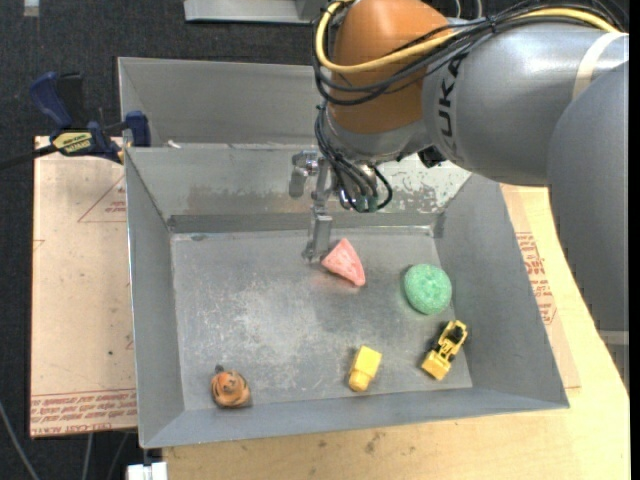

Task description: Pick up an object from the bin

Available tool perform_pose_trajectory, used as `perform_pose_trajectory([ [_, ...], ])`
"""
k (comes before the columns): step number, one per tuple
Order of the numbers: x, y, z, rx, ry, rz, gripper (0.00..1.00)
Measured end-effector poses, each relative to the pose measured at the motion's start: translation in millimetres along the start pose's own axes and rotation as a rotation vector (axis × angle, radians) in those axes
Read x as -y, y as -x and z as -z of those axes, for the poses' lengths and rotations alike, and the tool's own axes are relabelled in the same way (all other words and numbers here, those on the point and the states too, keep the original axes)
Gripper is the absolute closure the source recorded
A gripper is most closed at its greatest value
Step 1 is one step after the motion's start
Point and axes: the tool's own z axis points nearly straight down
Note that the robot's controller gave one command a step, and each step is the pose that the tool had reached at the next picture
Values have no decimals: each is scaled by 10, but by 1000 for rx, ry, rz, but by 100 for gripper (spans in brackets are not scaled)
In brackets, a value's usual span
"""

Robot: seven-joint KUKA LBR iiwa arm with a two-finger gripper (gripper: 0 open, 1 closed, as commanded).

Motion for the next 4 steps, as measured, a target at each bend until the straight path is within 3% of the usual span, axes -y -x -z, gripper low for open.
perform_pose_trajectory([
  [1, 4, 15, 55, 8, 1, -1, 0],
  [2, 172, -102, -311, 12, 2, -77, 0],
  [3, 495, -153, -495, 4, 0, -29, 0],
  [4, 693, -134, -822, 11, -1, 153, 0],
])
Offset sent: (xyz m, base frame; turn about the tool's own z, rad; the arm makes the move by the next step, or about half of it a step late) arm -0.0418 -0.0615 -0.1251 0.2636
